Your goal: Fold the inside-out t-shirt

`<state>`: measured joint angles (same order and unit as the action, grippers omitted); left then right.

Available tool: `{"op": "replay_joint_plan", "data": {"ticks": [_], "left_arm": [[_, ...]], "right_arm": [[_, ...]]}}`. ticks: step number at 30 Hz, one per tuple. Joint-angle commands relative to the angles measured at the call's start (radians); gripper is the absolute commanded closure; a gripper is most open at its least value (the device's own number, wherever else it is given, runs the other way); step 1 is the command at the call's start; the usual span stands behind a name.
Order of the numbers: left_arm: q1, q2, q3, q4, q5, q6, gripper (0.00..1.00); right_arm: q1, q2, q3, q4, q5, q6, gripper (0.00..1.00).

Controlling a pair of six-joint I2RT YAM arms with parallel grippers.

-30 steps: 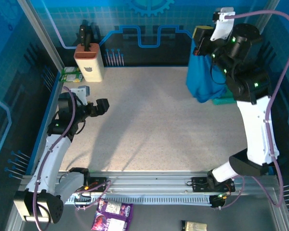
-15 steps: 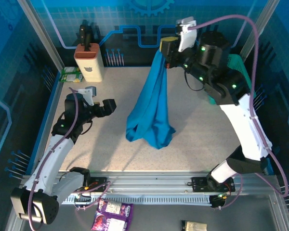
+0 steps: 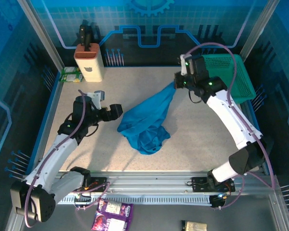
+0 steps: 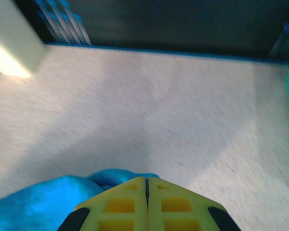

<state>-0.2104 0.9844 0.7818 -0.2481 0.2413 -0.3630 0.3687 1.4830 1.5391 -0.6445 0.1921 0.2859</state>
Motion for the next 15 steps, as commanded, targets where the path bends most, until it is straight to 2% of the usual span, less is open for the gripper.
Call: {"op": "replay_joint_plan", "data": {"ticks": [1, 7, 15], "left_arm": [[-0.021, 0.030, -0.011, 0.025, 0.001, -0.013, 0.03], [-0.076, 0.111, 0.001, 0.024, -0.009, -0.019, 0.06], [-0.144, 0.205, 0.042, 0.007, -0.043, 0.007, 0.07]], "right_arm": [[-0.108, -0.090, -0.137, 0.042, -0.041, 0.049, 1.00], [-0.277, -0.129, -0.399, 0.108, -0.159, 0.080, 1.00], [-0.315, -0.123, -0.482, 0.146, -0.213, 0.092, 1.00]]}}
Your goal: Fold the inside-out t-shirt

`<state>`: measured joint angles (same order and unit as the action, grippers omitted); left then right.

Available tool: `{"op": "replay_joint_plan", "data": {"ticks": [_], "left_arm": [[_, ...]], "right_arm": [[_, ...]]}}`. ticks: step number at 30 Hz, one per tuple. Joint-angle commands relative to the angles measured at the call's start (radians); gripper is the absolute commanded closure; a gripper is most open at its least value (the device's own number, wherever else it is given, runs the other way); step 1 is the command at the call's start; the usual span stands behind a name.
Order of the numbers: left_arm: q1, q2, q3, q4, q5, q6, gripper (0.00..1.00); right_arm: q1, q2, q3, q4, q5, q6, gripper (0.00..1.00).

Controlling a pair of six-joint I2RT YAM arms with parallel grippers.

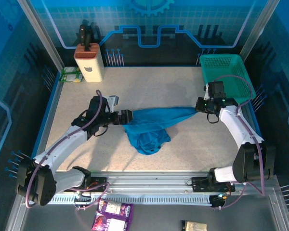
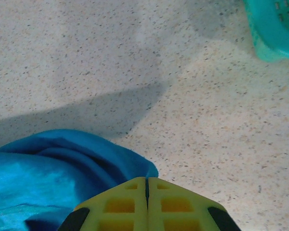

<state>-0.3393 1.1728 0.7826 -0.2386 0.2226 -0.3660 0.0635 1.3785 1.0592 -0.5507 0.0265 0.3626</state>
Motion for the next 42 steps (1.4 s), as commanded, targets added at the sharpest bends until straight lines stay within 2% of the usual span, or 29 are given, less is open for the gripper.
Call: {"op": "replay_joint_plan", "data": {"ticks": [1, 12, 19, 24, 27, 30, 35, 37, 42], "left_arm": [[-0.021, 0.023, 0.043, -0.003, -0.025, 0.009, 0.07], [-0.066, 0.107, 0.050, -0.032, -0.053, -0.001, 0.11], [-0.105, 0.258, 0.091, -0.057, -0.037, 0.007, 0.15], [-0.119, 0.338, 0.142, -0.122, -0.106, 0.010, 0.23], [-0.119, 0.308, 0.149, -0.165, -0.199, 0.003, 0.20], [-0.108, 0.264, 0.142, -0.204, -0.230, 0.014, 0.20], [-0.033, 0.221, 0.105, -0.244, -0.147, 0.015, 0.26], [0.011, 0.201, 0.062, -0.212, -0.075, 0.005, 0.29], [0.097, 0.219, -0.020, -0.072, 0.190, -0.041, 0.32]], "right_arm": [[-0.009, -0.009, -0.001, 0.055, -0.054, 0.018, 1.00], [-0.017, 0.081, 0.005, 0.043, 0.000, -0.007, 1.00], [-0.047, 0.130, -0.004, 0.025, 0.027, -0.003, 1.00], [-0.057, 0.140, -0.013, 0.032, 0.017, 0.005, 1.00], [-0.056, 0.139, -0.013, 0.032, 0.019, 0.007, 1.00], [-0.058, 0.134, -0.010, 0.028, 0.023, 0.006, 1.00], [-0.061, 0.135, -0.002, 0.027, 0.020, 0.005, 1.00], [-0.060, 0.137, 0.001, 0.025, 0.016, 0.006, 1.00], [-0.061, 0.127, -0.002, 0.018, 0.013, 0.005, 1.00]]}}
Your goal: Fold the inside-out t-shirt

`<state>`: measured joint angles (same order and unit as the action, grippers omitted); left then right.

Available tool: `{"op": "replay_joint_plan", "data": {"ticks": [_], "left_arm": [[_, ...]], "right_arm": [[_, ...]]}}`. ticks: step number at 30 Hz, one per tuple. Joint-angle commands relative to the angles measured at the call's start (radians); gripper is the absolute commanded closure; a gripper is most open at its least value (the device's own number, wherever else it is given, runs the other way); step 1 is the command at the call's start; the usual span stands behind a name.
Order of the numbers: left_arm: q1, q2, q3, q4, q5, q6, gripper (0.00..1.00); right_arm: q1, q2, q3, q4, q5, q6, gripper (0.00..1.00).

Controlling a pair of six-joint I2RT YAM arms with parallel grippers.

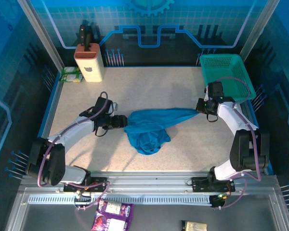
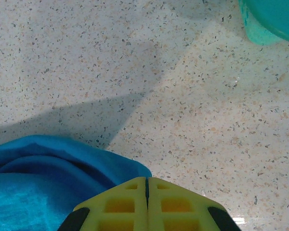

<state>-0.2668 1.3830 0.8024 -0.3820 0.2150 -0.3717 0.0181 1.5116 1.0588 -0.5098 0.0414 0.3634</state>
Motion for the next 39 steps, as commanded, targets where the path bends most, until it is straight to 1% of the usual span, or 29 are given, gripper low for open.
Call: {"op": "replay_joint_plan", "data": {"ticks": [1, 5, 7, 10, 13, 19, 21, 22, 23, 24, 28, 33, 36, 39], "left_arm": [[0.027, 0.020, -0.042, 0.085, 0.223, -0.042, 0.31], [0.028, 0.074, -0.042, 0.123, 0.293, -0.057, 0.32], [0.029, 0.082, -0.048, 0.146, 0.311, -0.068, 0.36], [0.029, 0.076, -0.063, 0.195, 0.340, -0.097, 0.45], [0.029, 0.068, -0.064, 0.207, 0.347, -0.108, 0.54], [0.039, 0.038, -0.031, 0.192, 0.286, -0.096, 0.72], [0.047, 0.019, 0.000, 0.180, 0.260, -0.086, 0.85], [0.054, 0.008, 0.017, 0.174, 0.254, -0.081, 0.90], [0.067, -0.005, 0.043, 0.162, 0.242, -0.074, 0.97], [0.083, -0.019, 0.075, 0.143, 0.236, -0.066, 1.00], [0.177, -0.093, 0.257, 0.064, 0.215, -0.036, 1.00], [0.304, -0.152, 0.598, 0.081, 0.300, -0.038, 1.00], [0.337, -0.144, 0.803, 0.101, 0.355, -0.057, 1.00], [0.339, -0.129, 0.955, 0.153, 0.417, -0.105, 1.00]], "right_arm": [[-0.016, -0.009, -0.001, -0.022, -0.003, 0.005, 1.00], [-0.015, -0.015, -0.008, -0.016, -0.013, 0.015, 1.00], [-0.015, -0.014, -0.007, -0.016, -0.022, 0.019, 1.00], [-0.015, -0.019, -0.009, -0.018, -0.028, 0.025, 1.00], [-0.014, -0.029, -0.016, -0.015, -0.029, 0.028, 1.00], [-0.011, -0.044, -0.019, -0.024, -0.030, 0.031, 1.00], [-0.003, -0.052, -0.011, -0.026, -0.047, 0.030, 1.00], [0.003, -0.055, -0.006, -0.028, -0.056, 0.030, 1.00], [0.012, -0.059, 0.005, -0.033, -0.078, 0.031, 1.00], [0.024, -0.065, 0.020, -0.035, -0.103, 0.034, 1.00], [0.115, -0.083, 0.107, -0.050, -0.142, 0.053, 1.00], [0.250, -0.060, 0.315, -0.038, -0.221, 0.073, 1.00], [0.291, -0.042, 0.439, -0.002, -0.240, 0.079, 1.00], [0.287, -0.039, 0.504, 0.043, -0.232, 0.094, 1.00]]}}
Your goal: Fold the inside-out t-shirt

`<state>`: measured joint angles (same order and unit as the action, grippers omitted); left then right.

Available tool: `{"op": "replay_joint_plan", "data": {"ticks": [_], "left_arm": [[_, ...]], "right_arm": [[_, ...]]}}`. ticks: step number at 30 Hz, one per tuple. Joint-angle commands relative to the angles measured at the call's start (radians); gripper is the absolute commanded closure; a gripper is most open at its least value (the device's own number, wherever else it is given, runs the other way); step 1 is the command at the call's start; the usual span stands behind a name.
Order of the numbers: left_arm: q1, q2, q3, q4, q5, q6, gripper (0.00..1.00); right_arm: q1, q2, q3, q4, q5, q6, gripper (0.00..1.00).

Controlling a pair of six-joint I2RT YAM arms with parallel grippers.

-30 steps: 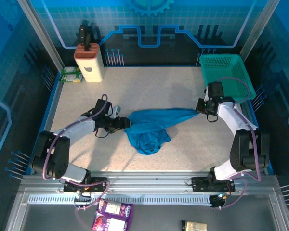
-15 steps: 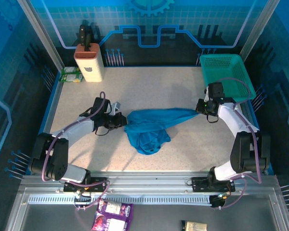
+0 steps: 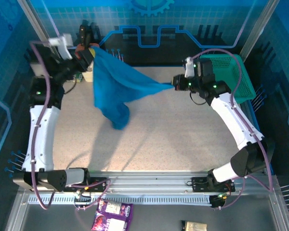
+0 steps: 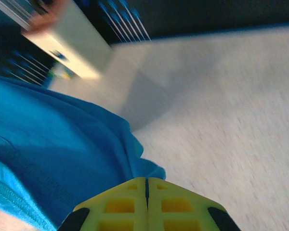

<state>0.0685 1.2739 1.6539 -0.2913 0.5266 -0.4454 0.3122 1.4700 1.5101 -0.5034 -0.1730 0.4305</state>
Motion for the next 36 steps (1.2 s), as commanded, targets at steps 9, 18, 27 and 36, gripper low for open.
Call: {"op": "replay_joint_plan", "data": {"ticks": [9, 18, 27, 36], "left_arm": [[-0.093, -0.100, -0.156, -0.049, 0.204, -0.046, 1.00], [-0.321, -0.267, -1.039, 0.032, -0.073, -0.255, 1.00], [-0.360, -0.222, -1.114, -0.048, -0.202, -0.196, 0.93], [-0.358, -0.159, -1.059, -0.085, -0.286, -0.144, 0.89]], "right_arm": [[-0.200, -0.053, -0.062, -0.044, 0.143, 0.008, 1.00], [-0.306, -0.115, -0.411, -0.118, 0.226, -0.032, 0.84], [-0.134, -0.078, -0.404, -0.150, 0.185, -0.058, 0.66], [0.227, 0.099, -0.387, -0.189, 0.172, -0.214, 0.63]]}}
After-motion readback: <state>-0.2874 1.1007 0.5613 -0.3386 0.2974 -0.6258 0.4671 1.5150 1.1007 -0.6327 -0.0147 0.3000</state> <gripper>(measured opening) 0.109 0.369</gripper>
